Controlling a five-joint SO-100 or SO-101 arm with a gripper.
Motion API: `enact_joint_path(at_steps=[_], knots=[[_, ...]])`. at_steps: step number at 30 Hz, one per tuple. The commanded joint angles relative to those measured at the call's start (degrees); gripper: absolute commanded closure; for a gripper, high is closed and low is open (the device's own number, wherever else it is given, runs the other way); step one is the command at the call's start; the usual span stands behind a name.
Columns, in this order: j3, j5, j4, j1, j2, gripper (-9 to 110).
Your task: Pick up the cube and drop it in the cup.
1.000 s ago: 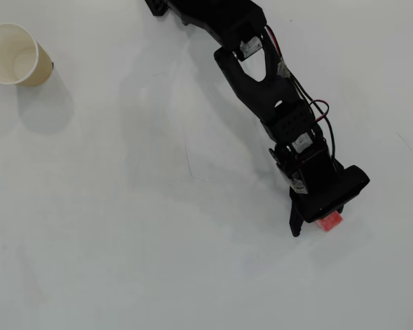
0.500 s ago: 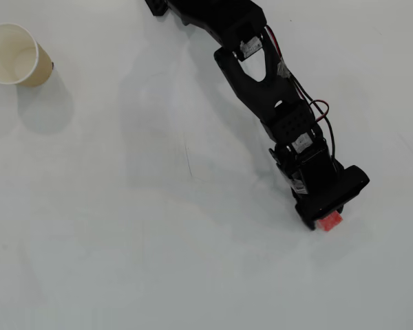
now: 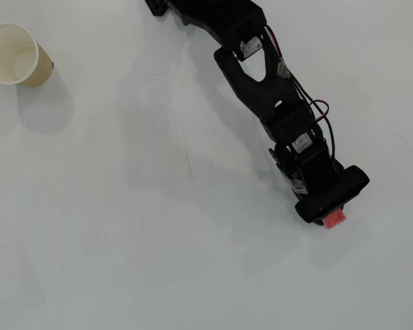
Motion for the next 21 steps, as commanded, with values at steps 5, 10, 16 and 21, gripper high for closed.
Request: enact_joint_path(at_steps=[5,10,16,21], knots=[[-8.0,0.1,-0.4,0.1,5.7,100],[-6.3,0.1,-0.4,-0.1,7.5,100],[2.2,0.1,-0.3,0.1,15.6,100],[14.1,0.1,-1.3,1.0,26.9,100]])
